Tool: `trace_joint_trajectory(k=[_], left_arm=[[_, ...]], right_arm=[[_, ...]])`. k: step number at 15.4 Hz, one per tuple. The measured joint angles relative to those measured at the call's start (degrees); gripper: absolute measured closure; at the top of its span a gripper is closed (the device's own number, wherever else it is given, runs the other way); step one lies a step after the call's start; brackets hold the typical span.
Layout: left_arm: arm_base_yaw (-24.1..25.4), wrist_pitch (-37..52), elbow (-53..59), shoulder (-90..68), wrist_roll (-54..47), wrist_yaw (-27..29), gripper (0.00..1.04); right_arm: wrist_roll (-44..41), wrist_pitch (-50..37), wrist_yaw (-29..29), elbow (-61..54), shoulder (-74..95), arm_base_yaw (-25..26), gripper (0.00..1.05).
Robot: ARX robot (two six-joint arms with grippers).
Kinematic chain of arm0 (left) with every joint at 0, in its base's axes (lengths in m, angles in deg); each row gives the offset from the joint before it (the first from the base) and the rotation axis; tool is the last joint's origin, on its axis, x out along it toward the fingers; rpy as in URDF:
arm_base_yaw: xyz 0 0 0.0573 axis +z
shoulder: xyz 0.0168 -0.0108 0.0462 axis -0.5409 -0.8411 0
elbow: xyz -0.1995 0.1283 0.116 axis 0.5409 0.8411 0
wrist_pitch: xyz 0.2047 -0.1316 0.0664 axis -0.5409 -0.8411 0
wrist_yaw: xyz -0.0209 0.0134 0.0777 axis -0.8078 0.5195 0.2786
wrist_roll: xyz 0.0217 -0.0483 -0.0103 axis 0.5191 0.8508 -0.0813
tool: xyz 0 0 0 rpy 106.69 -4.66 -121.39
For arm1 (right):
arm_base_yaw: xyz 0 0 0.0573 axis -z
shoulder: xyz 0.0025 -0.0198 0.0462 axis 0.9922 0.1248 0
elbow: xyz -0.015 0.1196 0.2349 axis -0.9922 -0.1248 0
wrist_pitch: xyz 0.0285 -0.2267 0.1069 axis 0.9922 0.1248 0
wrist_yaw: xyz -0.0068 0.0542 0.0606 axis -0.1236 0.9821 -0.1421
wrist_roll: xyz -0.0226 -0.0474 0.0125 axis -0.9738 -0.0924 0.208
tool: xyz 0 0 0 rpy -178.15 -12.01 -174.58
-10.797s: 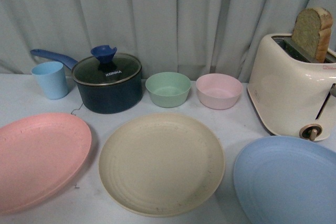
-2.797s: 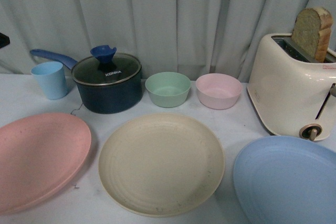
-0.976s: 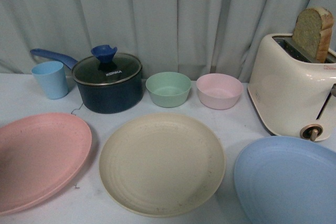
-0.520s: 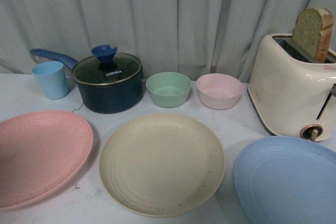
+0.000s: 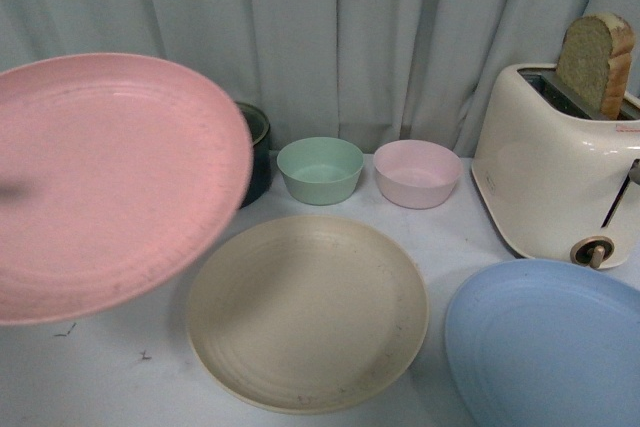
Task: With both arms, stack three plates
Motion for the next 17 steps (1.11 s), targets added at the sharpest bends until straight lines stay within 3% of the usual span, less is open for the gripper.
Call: trace_joint_trajectory(k=[3, 8, 12, 17], left_arm=[[-11.5, 2.3, 3.9, 3.5, 3.2, 1.4, 1.02], [-25.9, 9.8, 4.2, -6.2, 8.1, 9.8, 1.02], [-29.9, 14.1, 0.9, -14.6, 12.0, 13.3, 1.02], [-29.8, 13.7, -3.8, -22.4, 13.4, 16.2, 1.02]], right_arm=[[0.0, 0.0, 0.0, 0.0, 0.0, 0.0, 0.06], [0.0, 0.0, 0.0, 0.0, 0.0, 0.0, 0.06], [0.0, 0.0, 0.0, 0.0, 0.0, 0.0, 0.06], [0.0, 0.0, 0.0, 0.0, 0.0, 0.0, 0.06]])
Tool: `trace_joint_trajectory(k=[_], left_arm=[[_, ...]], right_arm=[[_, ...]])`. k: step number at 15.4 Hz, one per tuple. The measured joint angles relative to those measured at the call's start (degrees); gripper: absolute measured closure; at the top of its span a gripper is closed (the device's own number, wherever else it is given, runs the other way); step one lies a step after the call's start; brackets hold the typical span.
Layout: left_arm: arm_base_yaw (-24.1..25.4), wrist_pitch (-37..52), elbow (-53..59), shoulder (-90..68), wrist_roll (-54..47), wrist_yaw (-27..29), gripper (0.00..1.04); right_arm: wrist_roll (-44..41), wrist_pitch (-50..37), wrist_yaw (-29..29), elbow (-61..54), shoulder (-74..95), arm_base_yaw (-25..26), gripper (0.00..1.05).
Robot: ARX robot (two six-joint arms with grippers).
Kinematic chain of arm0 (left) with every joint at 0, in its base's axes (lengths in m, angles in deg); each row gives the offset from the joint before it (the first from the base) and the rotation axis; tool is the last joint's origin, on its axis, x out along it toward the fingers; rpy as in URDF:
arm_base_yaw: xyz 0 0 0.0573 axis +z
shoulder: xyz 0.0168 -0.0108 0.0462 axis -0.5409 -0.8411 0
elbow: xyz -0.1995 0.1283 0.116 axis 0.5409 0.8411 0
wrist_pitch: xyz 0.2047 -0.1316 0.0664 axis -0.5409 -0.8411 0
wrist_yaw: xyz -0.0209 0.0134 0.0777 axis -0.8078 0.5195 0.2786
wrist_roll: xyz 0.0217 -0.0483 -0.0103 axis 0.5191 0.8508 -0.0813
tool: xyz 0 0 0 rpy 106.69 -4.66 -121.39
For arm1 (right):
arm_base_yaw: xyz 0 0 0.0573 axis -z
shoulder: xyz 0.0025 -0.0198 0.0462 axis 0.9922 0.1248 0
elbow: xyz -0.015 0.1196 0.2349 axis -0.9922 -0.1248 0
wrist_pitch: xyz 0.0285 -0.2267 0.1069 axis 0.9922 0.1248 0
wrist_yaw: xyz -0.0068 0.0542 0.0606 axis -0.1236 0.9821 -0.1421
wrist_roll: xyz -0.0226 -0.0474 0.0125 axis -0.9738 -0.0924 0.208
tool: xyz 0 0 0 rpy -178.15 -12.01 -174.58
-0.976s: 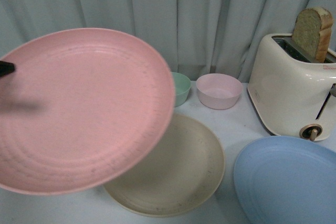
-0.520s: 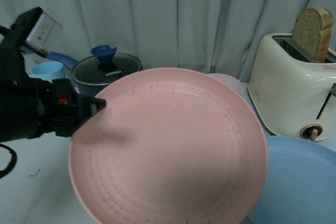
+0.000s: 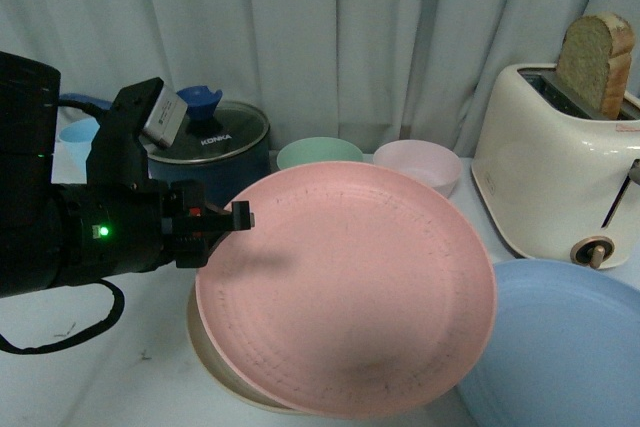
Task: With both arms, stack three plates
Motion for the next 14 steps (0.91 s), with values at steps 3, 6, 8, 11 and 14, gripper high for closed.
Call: trace_joint_trajectory(k=[3, 6, 8, 11, 14], left_arm=[[0.7, -0.7, -1.2, -3.0, 0.0, 1.2, 1.02], [0.9, 0.0, -2.2, -6.0, 0.0, 2.9, 1.02], [0.9, 0.7, -3.1, -8.1, 0.4, 3.8, 1.02], [1.3, 0.7, -3.8, -9.2, 0.5, 4.7, 1.02], [1.4, 0.6, -3.7, -9.6, 0.0, 5.4, 1.02]], right_arm=[[0.0, 0.0, 0.0, 0.0, 0.0, 0.0, 0.06], [0.0, 0.0, 0.0, 0.0, 0.0, 0.0, 0.06], [0.0, 0.0, 0.0, 0.0, 0.0, 0.0, 0.06], [0.0, 0.0, 0.0, 0.0, 0.0, 0.0, 0.06], [0.0, 0.0, 0.0, 0.0, 0.0, 0.0, 0.06]])
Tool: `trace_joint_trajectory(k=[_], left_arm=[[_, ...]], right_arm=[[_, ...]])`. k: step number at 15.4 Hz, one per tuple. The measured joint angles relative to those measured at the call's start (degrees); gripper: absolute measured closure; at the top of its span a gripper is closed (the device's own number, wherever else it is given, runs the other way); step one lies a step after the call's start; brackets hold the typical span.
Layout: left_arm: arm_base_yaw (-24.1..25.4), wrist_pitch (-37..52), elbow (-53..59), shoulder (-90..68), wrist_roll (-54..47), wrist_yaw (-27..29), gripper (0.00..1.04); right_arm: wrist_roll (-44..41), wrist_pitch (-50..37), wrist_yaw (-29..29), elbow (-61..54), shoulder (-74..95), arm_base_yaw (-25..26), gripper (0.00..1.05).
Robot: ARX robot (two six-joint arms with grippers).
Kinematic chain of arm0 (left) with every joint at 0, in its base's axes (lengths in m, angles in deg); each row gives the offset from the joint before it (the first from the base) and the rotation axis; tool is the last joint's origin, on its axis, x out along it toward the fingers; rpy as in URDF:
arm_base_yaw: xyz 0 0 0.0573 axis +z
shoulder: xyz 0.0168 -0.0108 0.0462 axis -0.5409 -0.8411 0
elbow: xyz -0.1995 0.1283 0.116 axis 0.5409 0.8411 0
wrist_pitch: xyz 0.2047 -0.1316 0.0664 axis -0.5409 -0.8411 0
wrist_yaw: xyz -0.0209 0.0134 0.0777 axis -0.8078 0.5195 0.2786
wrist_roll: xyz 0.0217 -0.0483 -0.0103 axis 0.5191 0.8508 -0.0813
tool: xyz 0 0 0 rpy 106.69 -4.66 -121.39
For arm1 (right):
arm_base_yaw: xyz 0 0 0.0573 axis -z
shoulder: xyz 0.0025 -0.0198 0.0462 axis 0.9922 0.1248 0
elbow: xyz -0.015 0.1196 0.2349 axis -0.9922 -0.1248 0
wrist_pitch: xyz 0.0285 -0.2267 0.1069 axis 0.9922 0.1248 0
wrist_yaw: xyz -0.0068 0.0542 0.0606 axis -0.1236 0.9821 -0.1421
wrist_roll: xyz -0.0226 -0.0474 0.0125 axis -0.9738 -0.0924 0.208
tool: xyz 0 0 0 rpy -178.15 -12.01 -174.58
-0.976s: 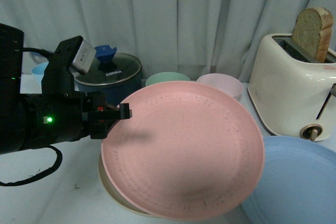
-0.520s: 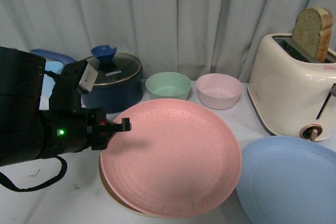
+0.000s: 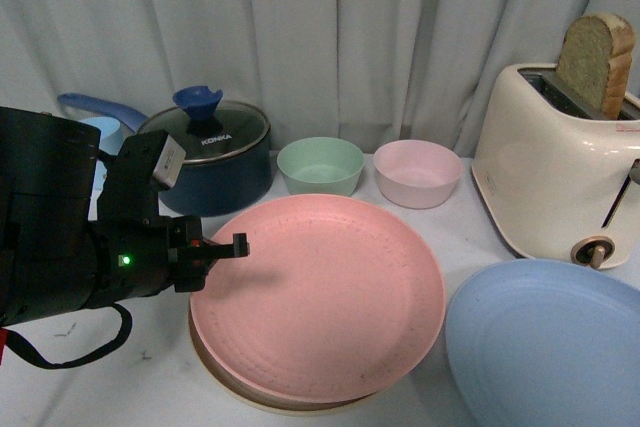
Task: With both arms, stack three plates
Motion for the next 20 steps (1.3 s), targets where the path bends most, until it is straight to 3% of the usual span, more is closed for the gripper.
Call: trace_joint_trajectory(k=[5, 8, 11, 13, 14, 15, 17, 20], left_arm=[[1.0, -1.4, 0.0, -0.9, -1.1, 1.2, 0.99], [1.2, -0.3, 0.6, 0.3, -0.4, 0.5, 0.66], [1.9, 1.9, 5.2, 13.6, 1.8, 0.7, 0.28], [2.9, 3.5, 9.0, 22.6, 0.8, 2.2, 0.09], [3.5, 17.6, 15.0, 24.9, -3.8, 10.9, 0.21], [5.2, 25.2, 22.6, 28.7, -7.8, 14.1, 0.34], [7.0, 27.6, 29.7, 37.0, -10.9, 14.4, 0.57], [9.1, 23.2, 35.5, 45.8, -12.1, 10.7, 0.95]], right_arm=[[0.0, 0.0, 0.0, 0.0, 0.0, 0.0, 0.06], [0.0, 0.0, 0.0, 0.0, 0.0, 0.0, 0.06], [0.0, 0.0, 0.0, 0.0, 0.0, 0.0, 0.06], [0.0, 0.0, 0.0, 0.0, 0.0, 0.0, 0.06], [0.0, 0.0, 0.0, 0.0, 0.0, 0.0, 0.06], [0.0, 0.0, 0.0, 0.0, 0.0, 0.0, 0.06], [0.0, 0.0, 0.0, 0.0, 0.0, 0.0, 0.06], [0.0, 0.0, 0.0, 0.0, 0.0, 0.0, 0.06]])
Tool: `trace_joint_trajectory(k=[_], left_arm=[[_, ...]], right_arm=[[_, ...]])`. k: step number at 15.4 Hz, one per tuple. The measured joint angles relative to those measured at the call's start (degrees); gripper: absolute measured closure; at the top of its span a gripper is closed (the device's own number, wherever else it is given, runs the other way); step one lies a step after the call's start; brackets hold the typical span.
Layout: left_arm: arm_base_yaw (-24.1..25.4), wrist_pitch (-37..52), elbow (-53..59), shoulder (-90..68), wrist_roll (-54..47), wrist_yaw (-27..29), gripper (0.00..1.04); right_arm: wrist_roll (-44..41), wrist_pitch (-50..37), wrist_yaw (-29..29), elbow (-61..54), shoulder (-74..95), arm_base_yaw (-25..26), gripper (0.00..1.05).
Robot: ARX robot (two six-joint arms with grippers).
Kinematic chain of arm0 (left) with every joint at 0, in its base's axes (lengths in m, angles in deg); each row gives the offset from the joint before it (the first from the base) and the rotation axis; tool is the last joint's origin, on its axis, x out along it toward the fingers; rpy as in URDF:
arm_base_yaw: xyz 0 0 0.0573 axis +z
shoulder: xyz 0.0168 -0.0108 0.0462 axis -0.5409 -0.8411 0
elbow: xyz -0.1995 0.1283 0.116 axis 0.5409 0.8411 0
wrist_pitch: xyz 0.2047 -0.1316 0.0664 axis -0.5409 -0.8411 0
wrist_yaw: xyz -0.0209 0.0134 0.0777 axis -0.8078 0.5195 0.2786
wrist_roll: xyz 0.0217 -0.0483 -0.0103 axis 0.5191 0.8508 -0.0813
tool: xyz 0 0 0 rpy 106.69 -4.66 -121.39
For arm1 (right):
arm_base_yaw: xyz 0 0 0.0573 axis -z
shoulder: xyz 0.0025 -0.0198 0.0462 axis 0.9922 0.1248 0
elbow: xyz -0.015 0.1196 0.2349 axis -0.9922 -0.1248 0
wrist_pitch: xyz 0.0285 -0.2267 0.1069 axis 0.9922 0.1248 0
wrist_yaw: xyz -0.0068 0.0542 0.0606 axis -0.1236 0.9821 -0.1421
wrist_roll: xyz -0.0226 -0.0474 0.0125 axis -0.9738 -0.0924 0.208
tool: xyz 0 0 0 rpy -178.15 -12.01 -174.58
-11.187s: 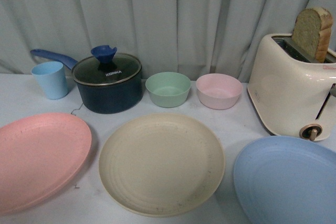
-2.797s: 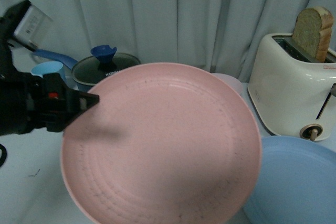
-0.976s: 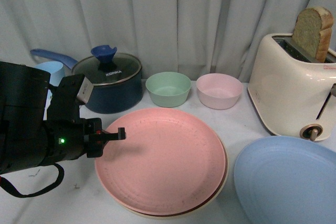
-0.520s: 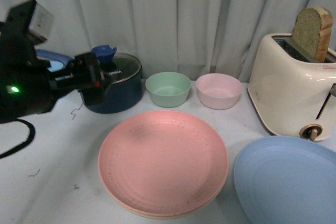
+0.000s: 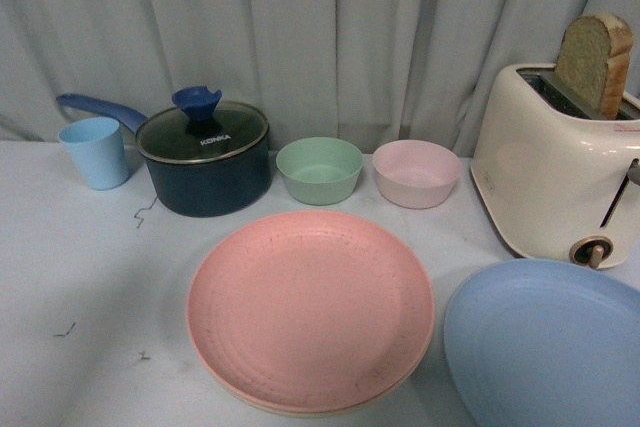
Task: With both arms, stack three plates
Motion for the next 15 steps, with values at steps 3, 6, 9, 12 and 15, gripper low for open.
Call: trace_joint_trajectory(k=[3, 6, 9, 12, 15], left_arm=[[2.4, -6.1, 3.9, 10.4, -0.1, -1.3, 1.03], [2.3, -13.6, 6.2, 20.4, -0.1, -1.4, 1.03], [2.3, -21.8, 7.6, 30.3, -0.1, -1.5, 1.03], [2.3, -29.5, 7.9, 38.9, -0.1, -1.4, 1.03], [2.3, -36.2, 8.0, 46.1, -0.1, -1.4, 1.03]], right_arm=[[0.0, 0.0, 0.0, 0.0, 0.0, 0.0, 0.06], [0.0, 0.0, 0.0, 0.0, 0.0, 0.0, 0.06], [0.0, 0.0, 0.0, 0.0, 0.0, 0.0, 0.06], [0.0, 0.0, 0.0, 0.0, 0.0, 0.0, 0.06], [0.0, 0.0, 0.0, 0.0, 0.0, 0.0, 0.06]])
